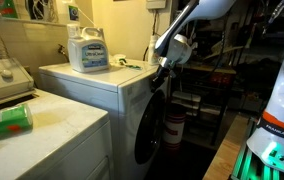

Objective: Press a button on the left side of the washing machine on the right

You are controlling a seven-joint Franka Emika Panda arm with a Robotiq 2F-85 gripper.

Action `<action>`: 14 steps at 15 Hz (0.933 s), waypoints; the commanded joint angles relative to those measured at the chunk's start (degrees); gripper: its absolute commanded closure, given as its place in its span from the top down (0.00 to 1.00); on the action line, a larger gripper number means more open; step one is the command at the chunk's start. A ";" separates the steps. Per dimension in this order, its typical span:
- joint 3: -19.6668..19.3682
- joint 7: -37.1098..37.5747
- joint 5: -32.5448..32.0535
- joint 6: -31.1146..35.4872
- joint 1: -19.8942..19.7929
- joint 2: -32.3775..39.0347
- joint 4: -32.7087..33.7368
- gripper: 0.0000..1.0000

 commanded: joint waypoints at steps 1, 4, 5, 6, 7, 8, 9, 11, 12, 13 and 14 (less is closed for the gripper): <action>0.82 -4.03 2.29 2.38 -0.76 1.78 1.00 0.00; 1.42 -8.80 3.35 4.09 -0.80 1.56 1.51 0.00; 1.42 -10.10 2.95 4.38 -0.61 1.33 1.71 0.00; 1.12 -10.32 1.98 4.14 -0.34 1.15 1.60 0.00; 0.17 -8.27 0.11 3.01 0.23 0.97 0.89 0.00; -1.82 -2.55 -3.97 1.34 1.50 0.61 -0.48 0.00; -3.23 1.21 -7.42 1.10 2.49 0.21 -1.45 0.00; -8.99 10.91 -14.97 0.07 6.79 -0.90 -3.55 0.00; -13.66 15.32 -17.98 -0.74 10.46 -1.54 -4.73 0.00; -17.27 19.55 -21.00 -2.41 13.31 -2.31 -5.30 0.00; -20.90 23.80 -24.04 -5.30 16.20 -2.87 -5.34 0.00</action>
